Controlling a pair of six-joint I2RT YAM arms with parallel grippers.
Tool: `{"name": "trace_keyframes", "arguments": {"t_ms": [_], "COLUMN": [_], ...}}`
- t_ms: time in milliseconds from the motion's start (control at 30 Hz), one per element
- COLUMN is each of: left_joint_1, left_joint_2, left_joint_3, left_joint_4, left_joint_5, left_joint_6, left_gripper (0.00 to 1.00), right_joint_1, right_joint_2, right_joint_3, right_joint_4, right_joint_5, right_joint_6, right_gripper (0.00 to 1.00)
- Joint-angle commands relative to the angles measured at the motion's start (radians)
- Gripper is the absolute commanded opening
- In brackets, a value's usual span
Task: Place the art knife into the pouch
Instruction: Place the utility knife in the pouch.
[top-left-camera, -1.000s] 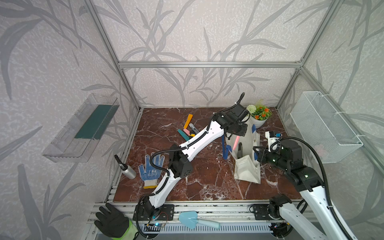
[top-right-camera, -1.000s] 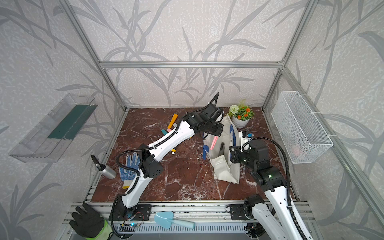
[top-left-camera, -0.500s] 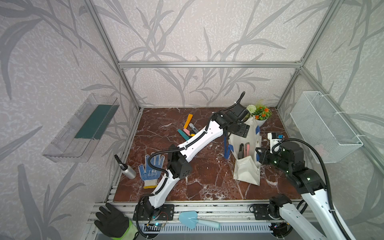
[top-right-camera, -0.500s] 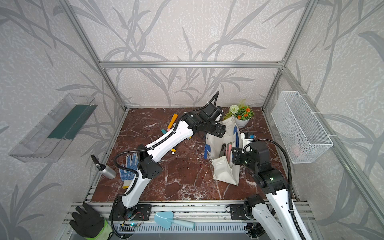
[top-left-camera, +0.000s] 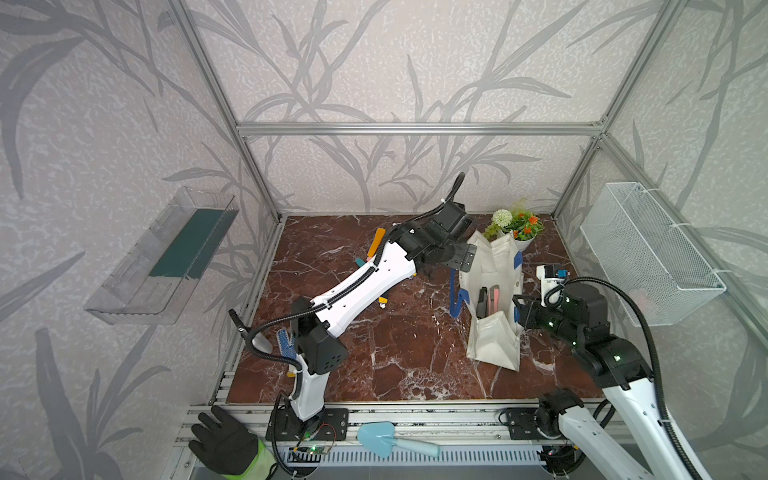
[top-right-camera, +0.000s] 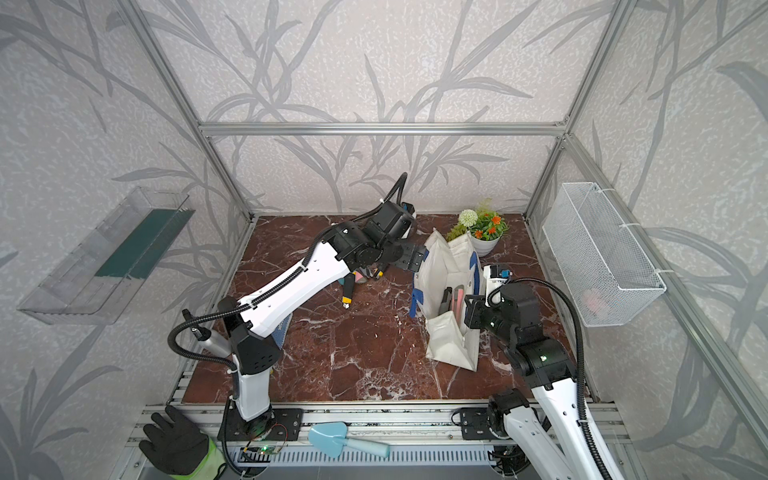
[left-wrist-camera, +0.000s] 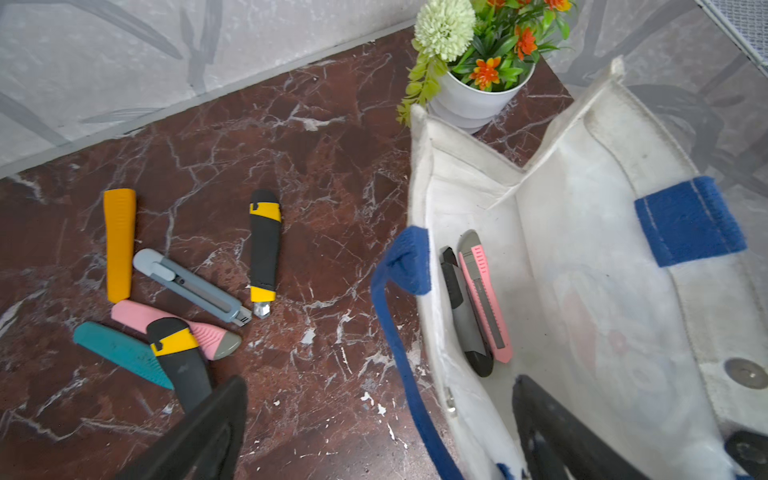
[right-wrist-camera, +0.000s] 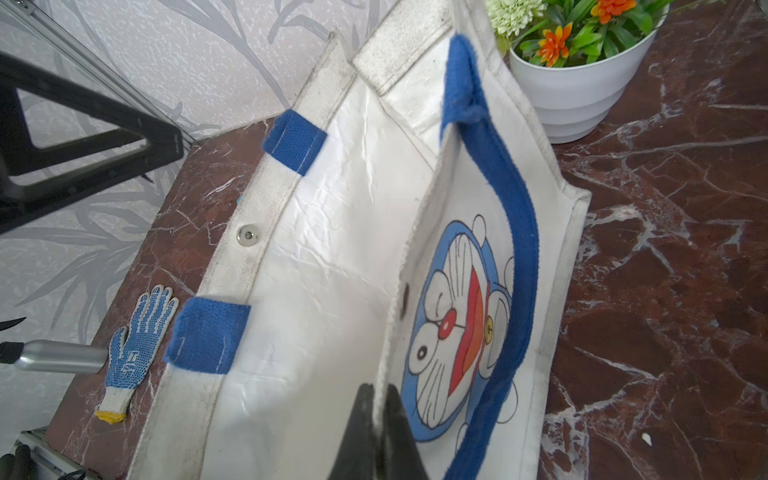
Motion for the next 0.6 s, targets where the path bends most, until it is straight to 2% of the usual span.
{"name": "trace_keyframes", "arguments": {"t_ms": [0, 67, 233, 400, 567], "left_joint_1": [0.024, 0.056, 0.200, 0.310, 0.402], "left_joint_2": [-0.091, -0.141, -0.248, -0.333, -0.359], "left_joint_3": [-0.097, -0.184, -0.388, -0.555, -0.701], "left_joint_4": [0.056, 0.099, 0.168, 0.193, 0.268], "left_joint_5": [-0.069, -0.079, 0.014, -0.002, 0.042], "left_joint_6": [0.005, -0.012, -0.083, -0.103, -0.138], "left_gripper": [0.98, 0.99, 0.99, 0.99, 0.87], "right_joint_1": [-0.002, -0.002, -0.002, -0.001, -0.001], "right_joint_2": [-0.010, -0.013, -0.028, -0.029, -0.030], "right_joint_3": [-0.001, 0.001, 0.001, -0.009, -0.019], "right_joint_4": [0.001, -0.002, -0.011, 0.005, 0.009], "right_joint_5": [0.006, 0.004, 0.012, -0.002, -0.008], "right_joint_6": [-0.013, -0.014, -0.014, -0.002, 0.005], "right_gripper": [0.00, 0.00, 0.00, 0.00, 0.00]}}
